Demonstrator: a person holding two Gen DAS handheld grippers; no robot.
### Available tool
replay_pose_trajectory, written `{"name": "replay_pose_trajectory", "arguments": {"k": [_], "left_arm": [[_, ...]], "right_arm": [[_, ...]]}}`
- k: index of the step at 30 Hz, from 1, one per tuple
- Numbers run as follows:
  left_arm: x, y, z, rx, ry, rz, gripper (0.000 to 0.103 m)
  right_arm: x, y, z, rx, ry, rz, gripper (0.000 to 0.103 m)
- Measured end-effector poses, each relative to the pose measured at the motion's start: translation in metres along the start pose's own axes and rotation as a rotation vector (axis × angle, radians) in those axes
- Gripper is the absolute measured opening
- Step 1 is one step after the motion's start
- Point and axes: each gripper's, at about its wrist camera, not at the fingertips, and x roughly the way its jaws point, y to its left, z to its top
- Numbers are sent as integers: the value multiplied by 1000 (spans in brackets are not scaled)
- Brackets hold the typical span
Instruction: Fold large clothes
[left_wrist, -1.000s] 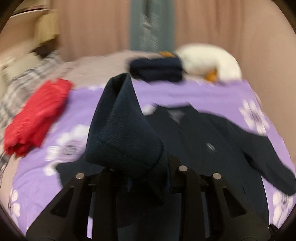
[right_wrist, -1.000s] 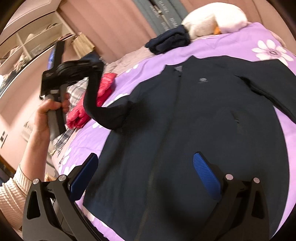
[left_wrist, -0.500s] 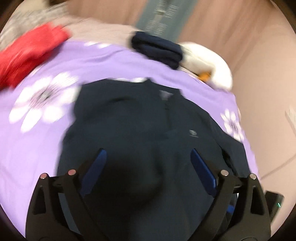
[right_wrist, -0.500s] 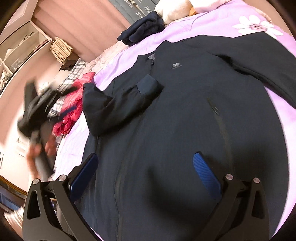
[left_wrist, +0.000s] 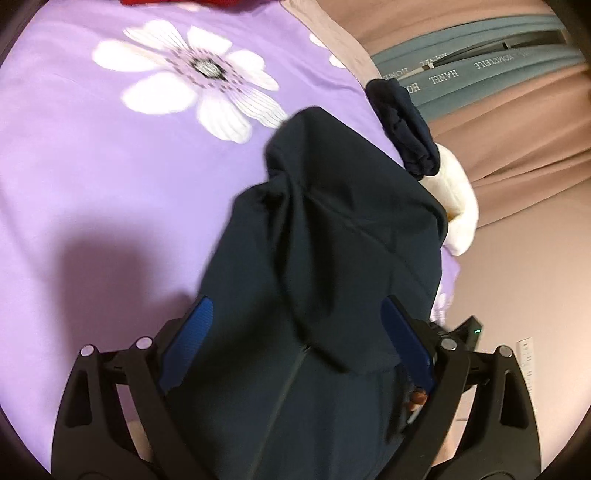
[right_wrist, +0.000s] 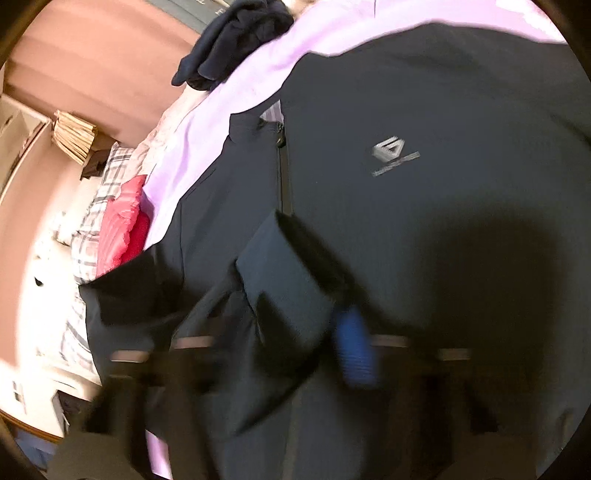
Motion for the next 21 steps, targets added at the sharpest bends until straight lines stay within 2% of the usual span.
{"name": "replay_pose_trajectory", "arguments": {"k": [3,4,6,7,8,9,11,13,15,18,19,21], "left_arm": [[27,-10,9,-38,30,-60,94],[35,-12,11,-47,33,-77,94],[48,-15,16,-64,41,-95,94],[58,-18,19,-78,51,-102,95],[68,-20,22,-89,64,-109,96],[78,-22,25,-97,78,-111,96],[98,-26,31,-104,95,-88,96],[113,-29,36,-121,93,-78,96],[118,-32,46,-127,63,-63,96],[106,-30,67,-143,-67,-6,89],[99,-27,72,-152,-95,-4,88],[92,-16,81,-197,-101,-48,87]], "right_arm": [[-29,4,13,-29,-125,16,10],[-52,-1,19,-3,-210,33,10],[-78,-14,26,28,-308,-5,10],[-92,-25,28,31,-348,-57,10],[-94,-30,29,23,-339,-81,10],[-91,-40,30,3,-281,-121,10],[-85,-51,25,-25,-219,-169,10],[-85,-60,20,-28,-203,-166,10],[-87,-67,17,-11,-203,-137,10],[-91,-67,15,-19,-201,-130,10],[-95,-67,13,-23,-203,-127,10],[-99,-66,6,-29,-195,-123,10]]}}
